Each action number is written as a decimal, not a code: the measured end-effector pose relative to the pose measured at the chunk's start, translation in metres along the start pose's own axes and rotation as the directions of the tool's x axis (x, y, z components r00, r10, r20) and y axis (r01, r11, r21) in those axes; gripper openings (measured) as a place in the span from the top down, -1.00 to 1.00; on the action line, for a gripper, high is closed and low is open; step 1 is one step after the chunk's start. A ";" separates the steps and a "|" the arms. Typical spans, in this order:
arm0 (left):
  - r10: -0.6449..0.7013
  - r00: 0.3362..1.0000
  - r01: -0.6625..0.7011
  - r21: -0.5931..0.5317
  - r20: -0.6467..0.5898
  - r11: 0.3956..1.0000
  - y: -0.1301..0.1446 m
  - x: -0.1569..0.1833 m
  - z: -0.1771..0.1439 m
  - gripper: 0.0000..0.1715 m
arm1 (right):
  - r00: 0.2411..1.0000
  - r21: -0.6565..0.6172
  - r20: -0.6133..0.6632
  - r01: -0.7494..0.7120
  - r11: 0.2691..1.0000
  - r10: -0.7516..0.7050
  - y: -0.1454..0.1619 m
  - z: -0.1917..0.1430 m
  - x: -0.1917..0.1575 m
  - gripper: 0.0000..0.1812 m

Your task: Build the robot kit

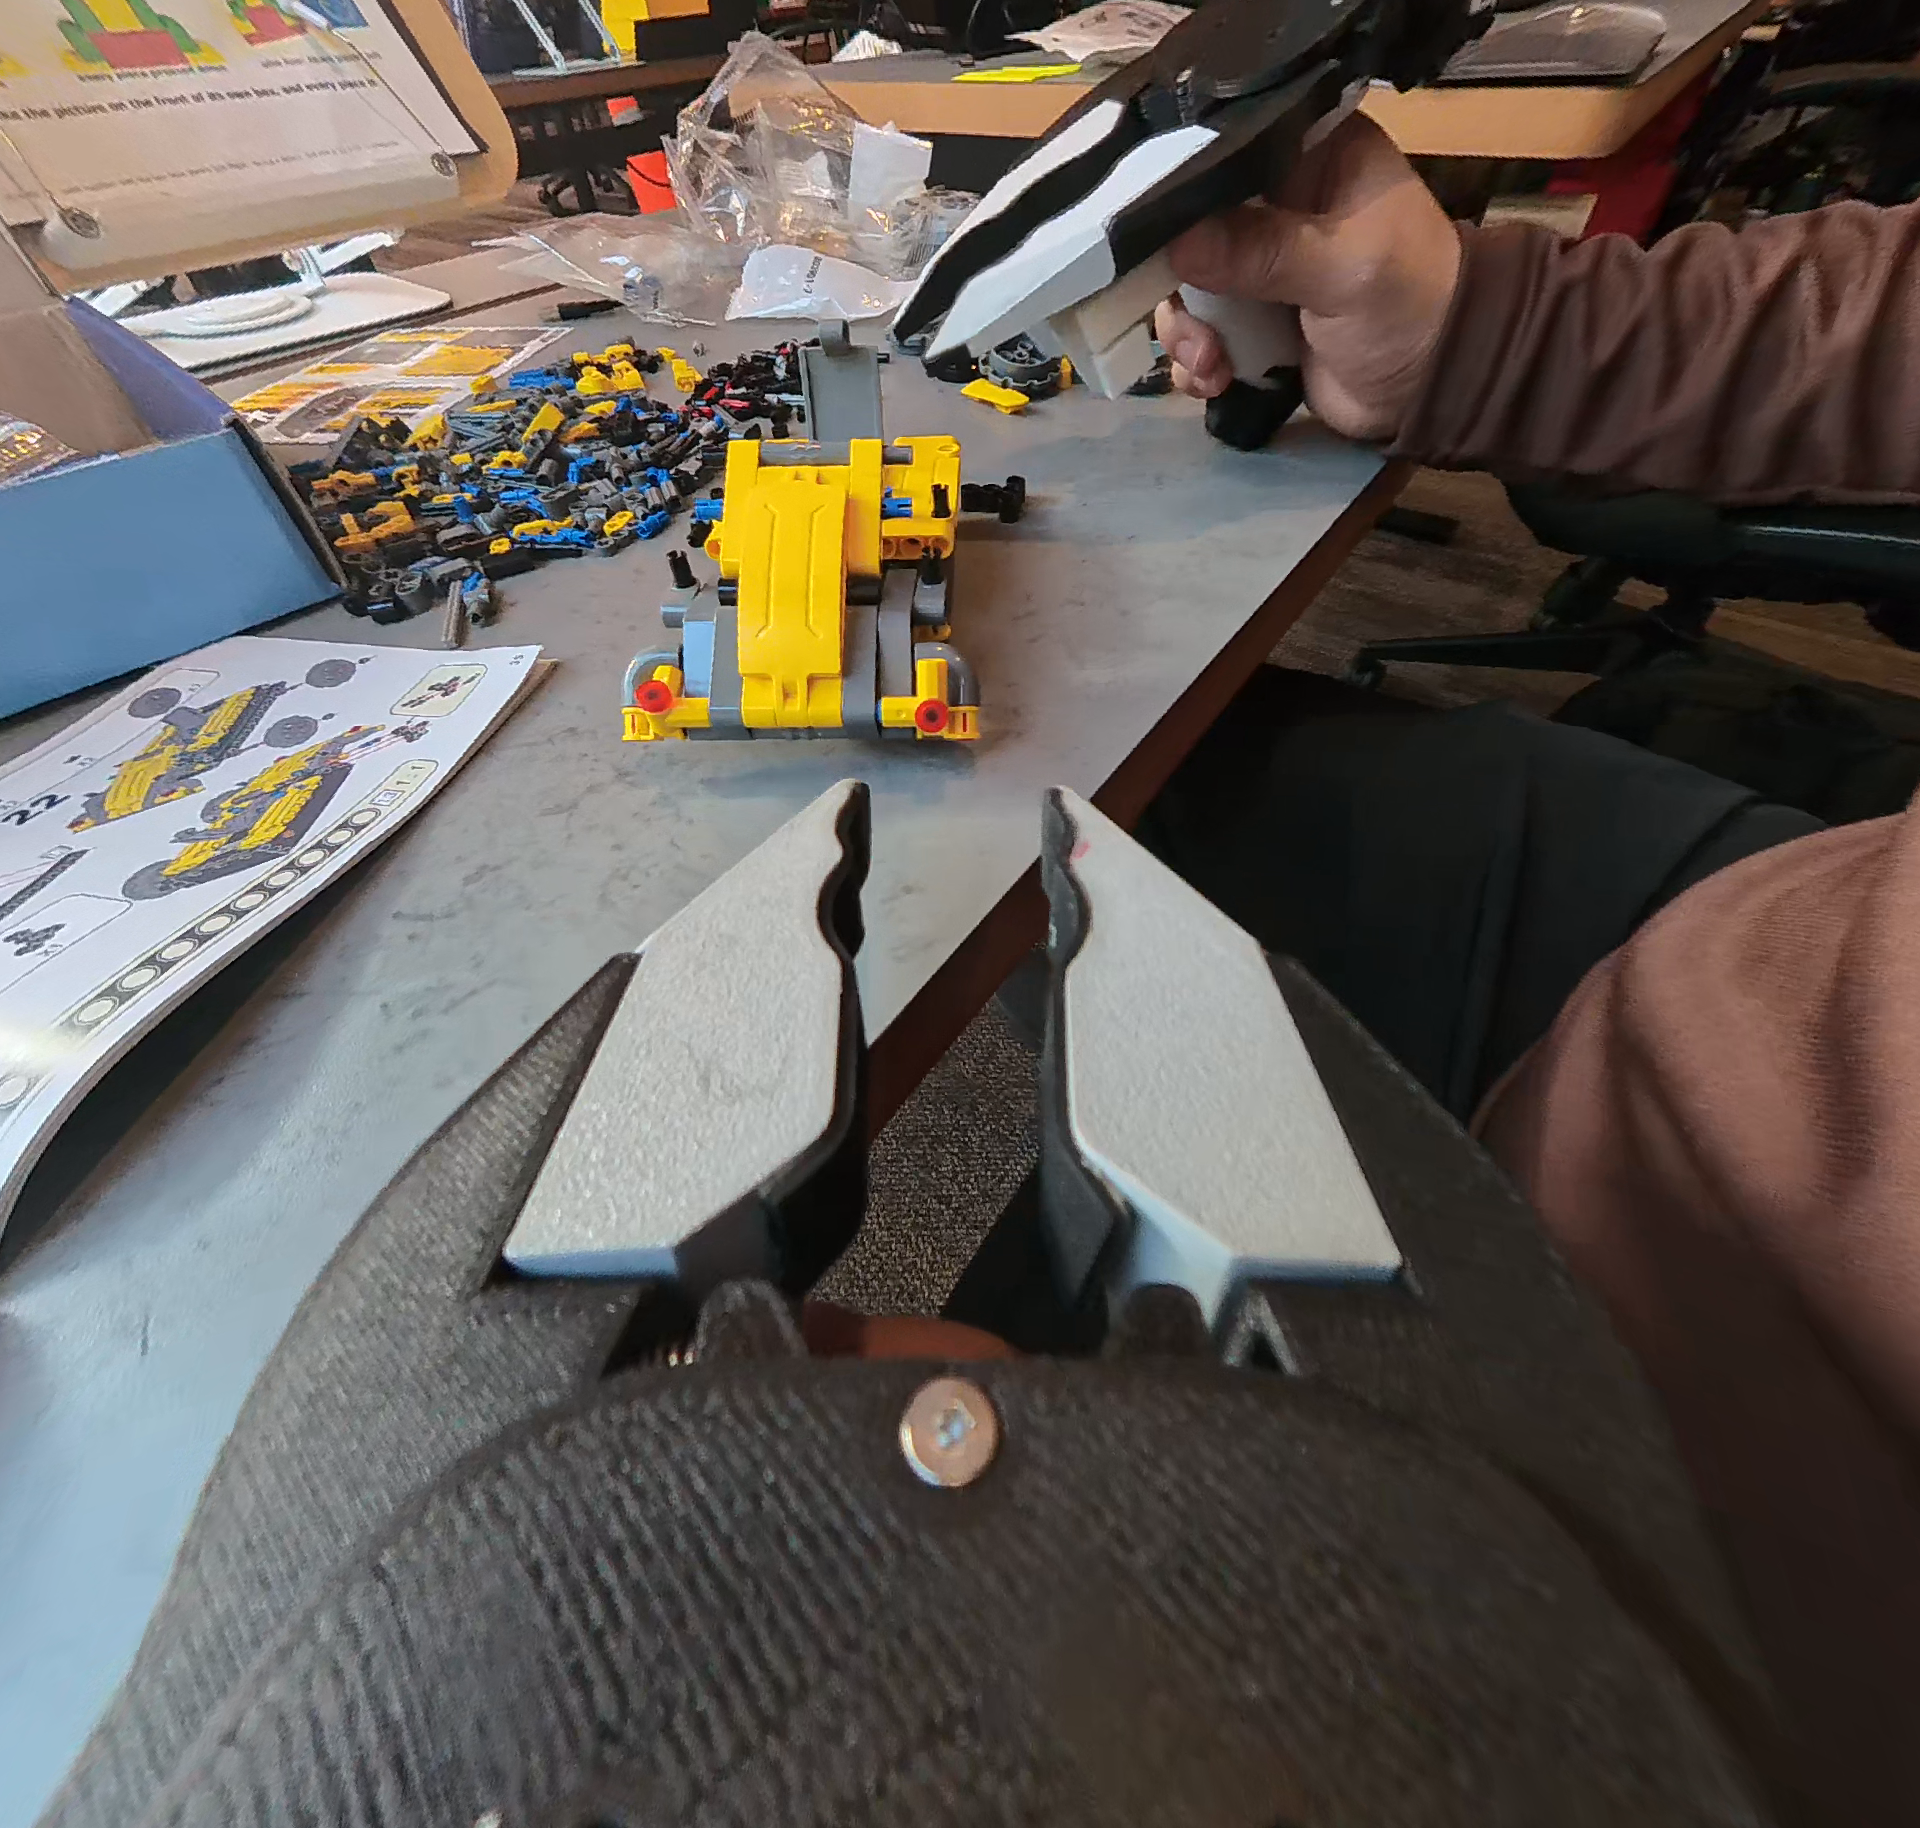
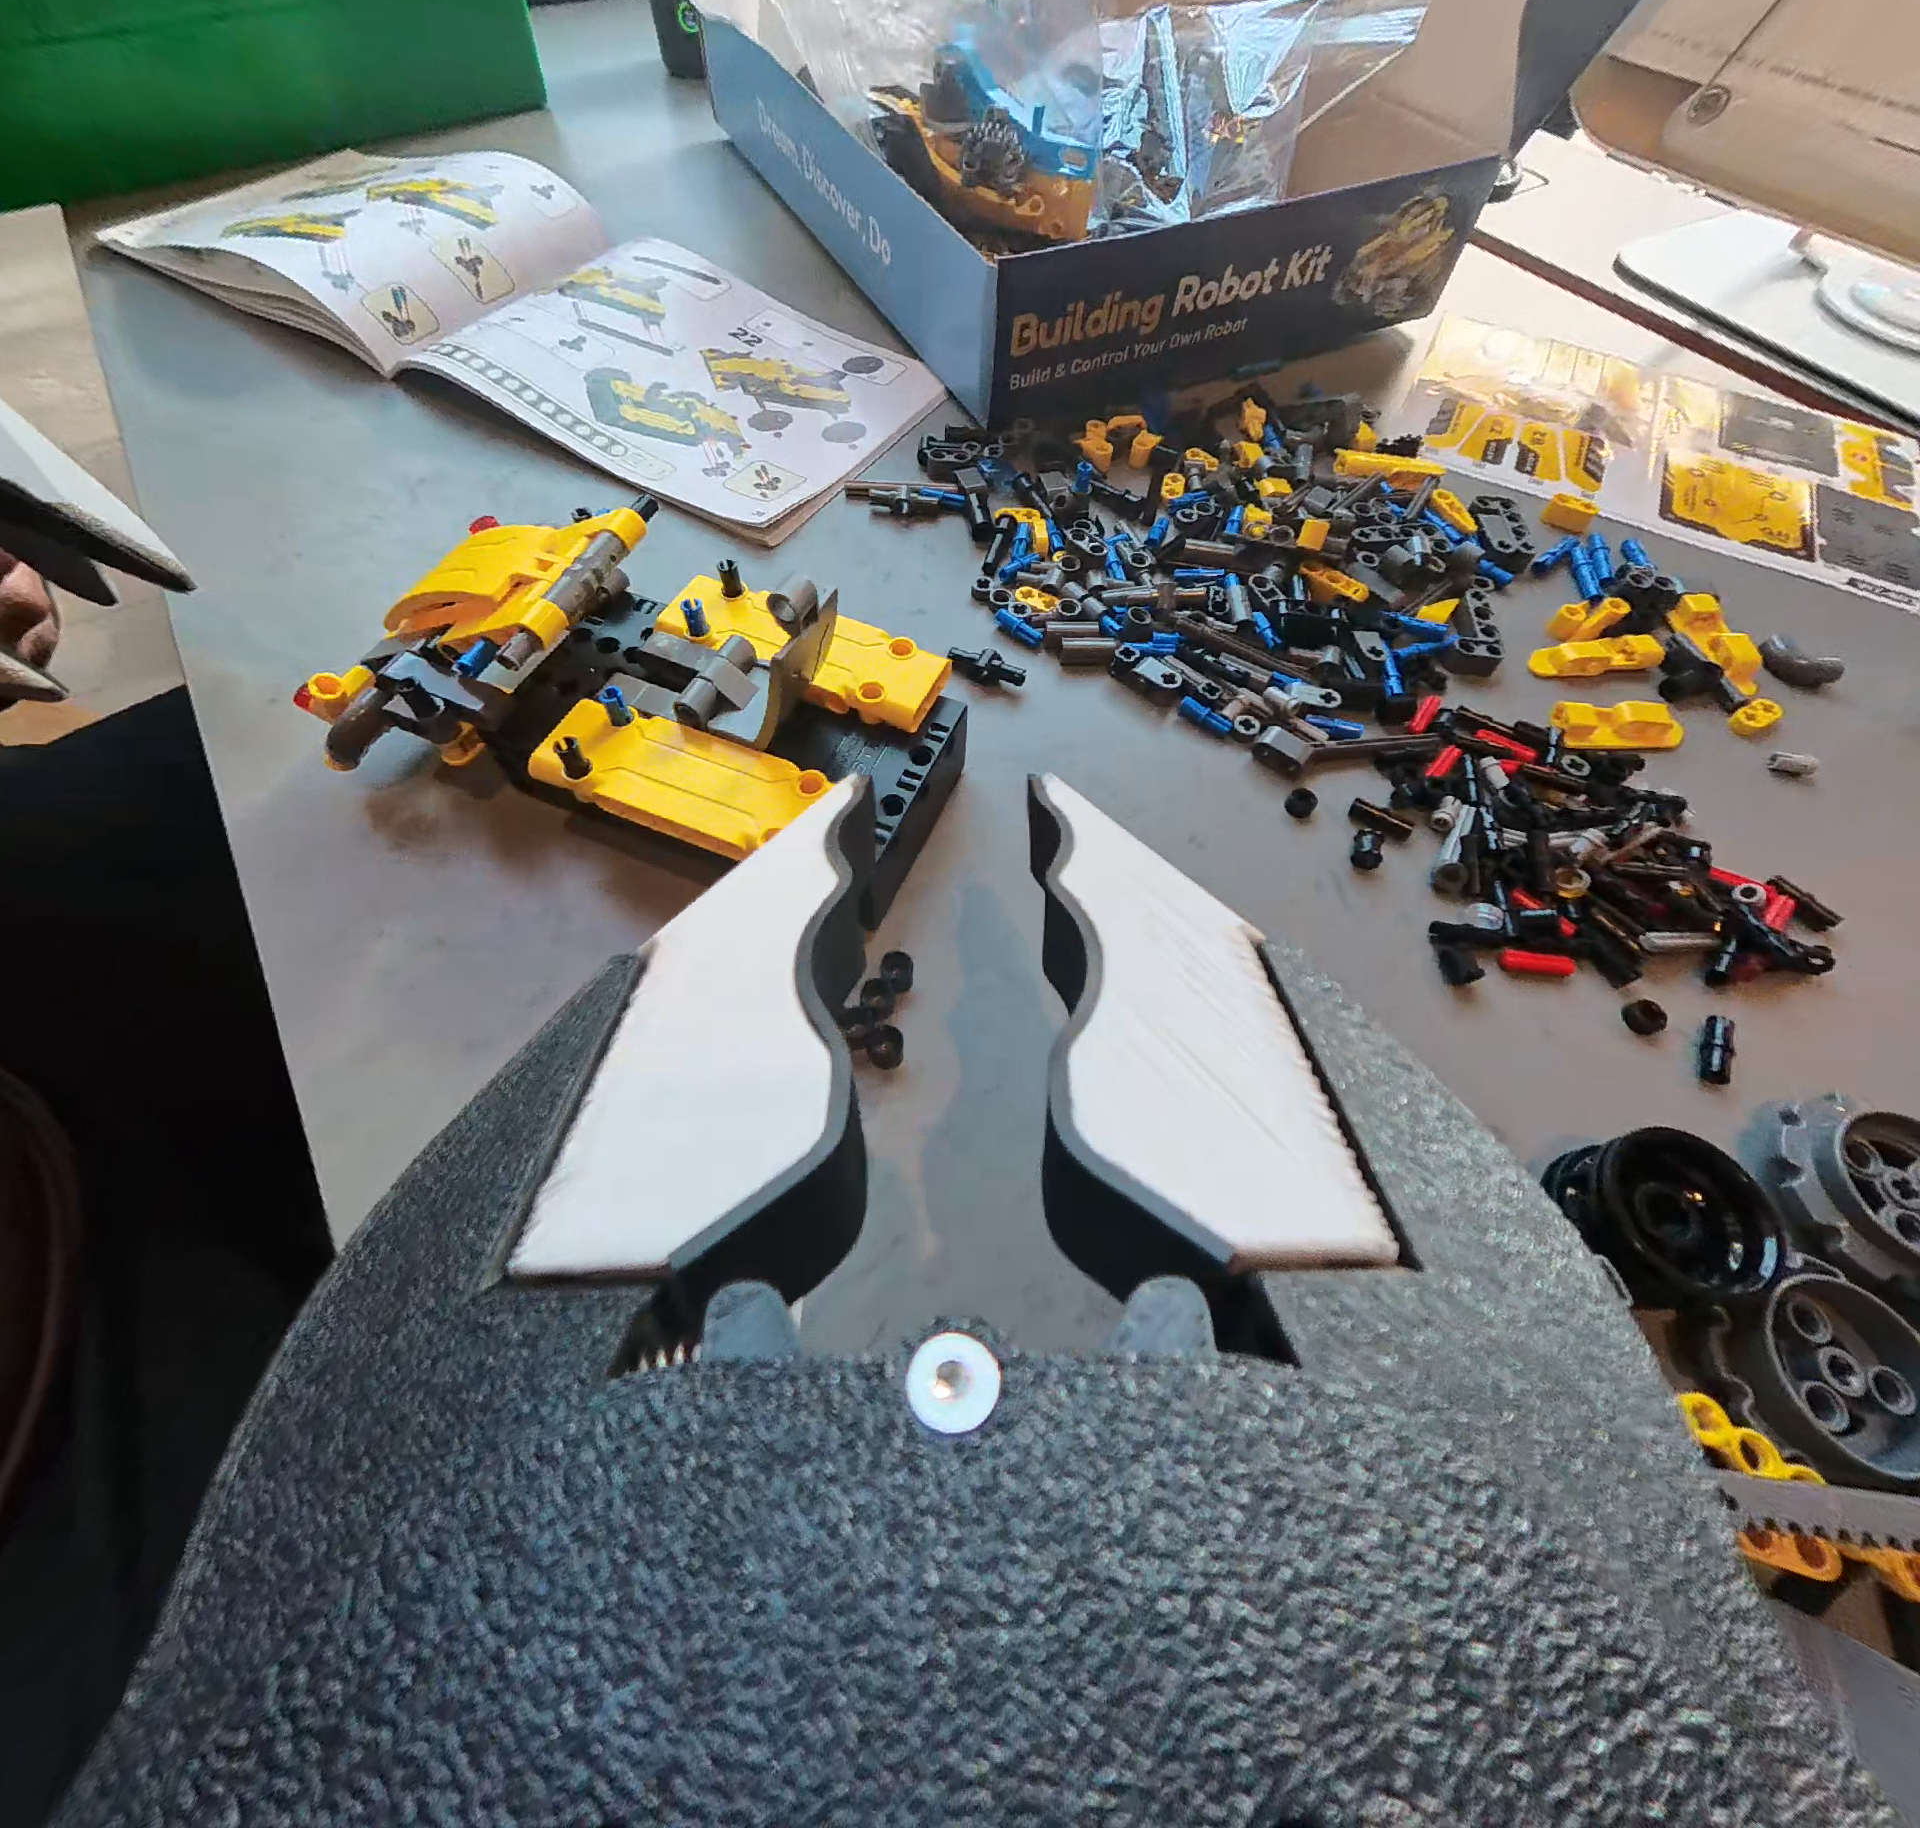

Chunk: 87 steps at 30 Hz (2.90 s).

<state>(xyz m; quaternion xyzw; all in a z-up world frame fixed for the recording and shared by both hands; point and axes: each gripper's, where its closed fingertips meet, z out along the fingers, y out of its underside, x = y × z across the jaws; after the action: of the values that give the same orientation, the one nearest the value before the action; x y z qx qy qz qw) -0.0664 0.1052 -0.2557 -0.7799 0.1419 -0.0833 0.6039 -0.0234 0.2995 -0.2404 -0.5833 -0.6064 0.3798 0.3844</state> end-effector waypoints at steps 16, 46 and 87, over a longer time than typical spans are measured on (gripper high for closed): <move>0.021 1.000 -0.021 -0.019 0.008 1.000 0.002 0.002 0.004 0.64 | 0.999 -0.007 0.040 0.001 1.000 -0.001 0.001 0.001 -0.005 0.68; -0.043 0.999 0.043 -0.077 0.000 0.996 0.014 0.002 0.004 0.62 | 0.992 -0.013 -0.107 0.058 0.998 -0.059 -0.006 -0.010 0.010 0.50; -0.219 0.976 0.217 -0.055 -0.017 0.975 0.017 -0.006 -0.005 0.57 | 0.925 -0.489 0.219 0.378 0.786 -0.309 0.008 0.067 0.069 0.91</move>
<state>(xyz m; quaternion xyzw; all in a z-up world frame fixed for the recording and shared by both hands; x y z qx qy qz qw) -0.0760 0.0986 -0.2703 -0.8055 0.0646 -0.1543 0.5684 -0.0824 0.3679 -0.2741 -0.5197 -0.8056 0.1605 0.2349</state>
